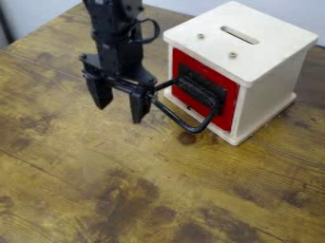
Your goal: Close the drawer
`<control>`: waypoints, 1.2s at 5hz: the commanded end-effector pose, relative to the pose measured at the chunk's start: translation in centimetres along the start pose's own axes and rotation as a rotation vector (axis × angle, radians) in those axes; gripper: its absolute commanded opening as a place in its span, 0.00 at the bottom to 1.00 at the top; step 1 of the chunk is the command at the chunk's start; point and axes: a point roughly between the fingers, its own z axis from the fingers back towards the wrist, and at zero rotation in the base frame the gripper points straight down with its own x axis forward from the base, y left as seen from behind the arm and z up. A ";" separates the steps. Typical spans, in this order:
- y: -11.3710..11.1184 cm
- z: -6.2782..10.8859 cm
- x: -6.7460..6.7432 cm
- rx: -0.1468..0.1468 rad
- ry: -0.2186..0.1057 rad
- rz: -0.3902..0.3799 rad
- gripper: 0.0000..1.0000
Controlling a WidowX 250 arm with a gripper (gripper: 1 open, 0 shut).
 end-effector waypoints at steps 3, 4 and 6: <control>0.9 4.9 0.8 0.021 -0.099 0.021 1.00; -0.2 3.8 1.6 0.010 -0.105 -0.056 1.00; -2.6 2.0 1.4 -0.013 -0.080 -0.188 1.00</control>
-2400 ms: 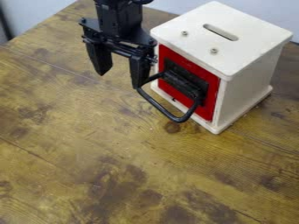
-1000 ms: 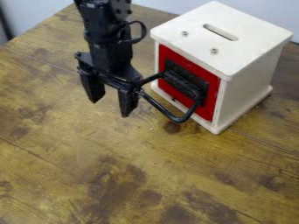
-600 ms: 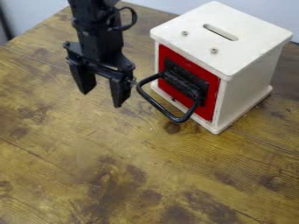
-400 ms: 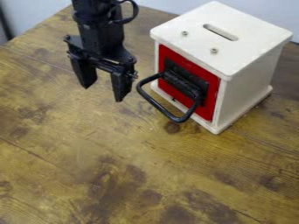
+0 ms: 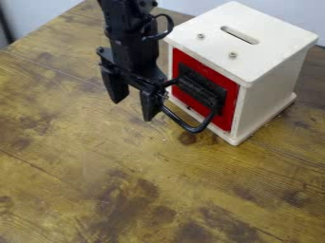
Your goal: Close the drawer
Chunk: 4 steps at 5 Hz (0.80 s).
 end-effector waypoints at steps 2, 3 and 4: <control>1.8 2.2 -0.1 0.032 -0.043 0.112 1.00; 3.3 1.6 -0.3 0.038 -0.053 0.146 1.00; 4.5 1.4 -0.8 0.034 -0.035 0.187 1.00</control>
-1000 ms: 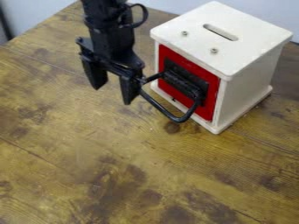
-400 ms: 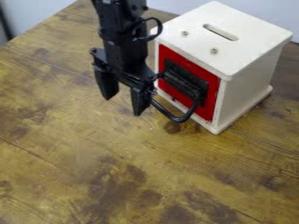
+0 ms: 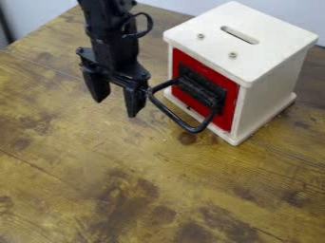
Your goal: Close the drawer
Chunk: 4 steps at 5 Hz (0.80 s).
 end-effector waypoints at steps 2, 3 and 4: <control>1.0 1.3 0.5 0.008 -0.055 0.023 1.00; 0.8 1.6 0.6 0.004 -0.059 -0.006 1.00; 0.7 1.6 0.7 0.011 -0.065 0.012 1.00</control>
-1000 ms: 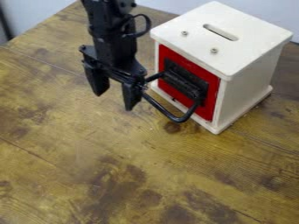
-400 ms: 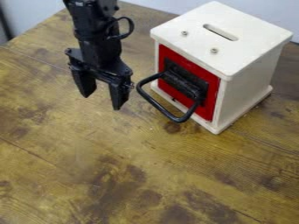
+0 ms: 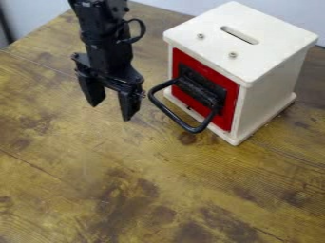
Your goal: Close the drawer
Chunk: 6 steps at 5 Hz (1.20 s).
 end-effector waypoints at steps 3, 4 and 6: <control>-1.9 2.7 0.7 0.025 -0.069 0.070 1.00; -2.8 3.6 0.9 0.026 -0.086 0.084 1.00; -2.2 2.0 0.7 0.036 -0.082 0.197 1.00</control>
